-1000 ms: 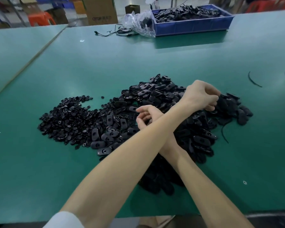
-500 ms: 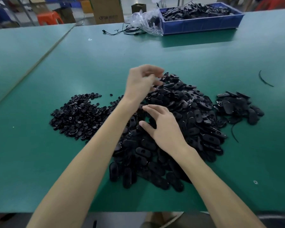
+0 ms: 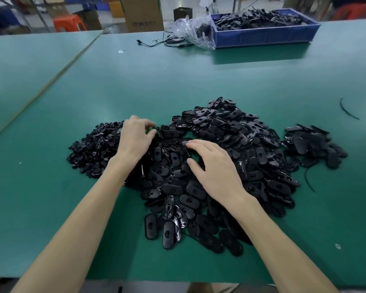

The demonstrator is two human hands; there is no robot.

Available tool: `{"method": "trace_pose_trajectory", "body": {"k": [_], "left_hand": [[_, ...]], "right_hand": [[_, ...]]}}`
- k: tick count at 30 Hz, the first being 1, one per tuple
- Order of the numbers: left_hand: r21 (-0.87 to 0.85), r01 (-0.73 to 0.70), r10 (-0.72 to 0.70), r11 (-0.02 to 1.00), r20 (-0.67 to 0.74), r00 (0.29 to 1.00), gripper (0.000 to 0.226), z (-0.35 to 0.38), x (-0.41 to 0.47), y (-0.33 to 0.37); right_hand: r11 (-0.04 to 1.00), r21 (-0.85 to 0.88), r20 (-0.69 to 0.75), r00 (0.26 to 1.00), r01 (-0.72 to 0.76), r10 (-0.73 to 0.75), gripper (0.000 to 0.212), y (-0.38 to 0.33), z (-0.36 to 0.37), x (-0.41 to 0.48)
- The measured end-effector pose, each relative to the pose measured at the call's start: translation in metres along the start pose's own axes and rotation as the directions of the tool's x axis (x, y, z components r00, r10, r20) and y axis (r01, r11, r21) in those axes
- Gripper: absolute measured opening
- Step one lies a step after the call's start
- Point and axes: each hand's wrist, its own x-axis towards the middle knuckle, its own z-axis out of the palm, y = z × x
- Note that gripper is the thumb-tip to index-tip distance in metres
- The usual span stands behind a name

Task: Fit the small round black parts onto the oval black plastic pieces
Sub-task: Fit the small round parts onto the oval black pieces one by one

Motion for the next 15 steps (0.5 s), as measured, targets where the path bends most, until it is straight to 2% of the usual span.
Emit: {"method": "trace_pose_trajectory", "body": {"k": [4,10,15], "left_hand": [[-0.023,-0.048,0.047,0.999,-0.069,0.997,0.012,0.005,-0.013,-0.001],[-0.042,-0.045,0.04,0.998,-0.106,0.994,0.009,0.007,-0.015,-0.004],[0.121,-0.149,0.173,0.981,-0.231,0.957,0.013,0.005,-0.022,-0.003]], "right_hand": [[0.999,0.035,-0.034,0.999,-0.012,0.013,0.037,0.001,0.001,-0.001],[0.998,0.055,-0.084,0.996,-0.022,0.027,0.029,0.002,0.002,-0.002],[0.998,0.045,-0.098,0.994,-0.052,0.056,0.024,0.001,0.001,-0.001]]}}
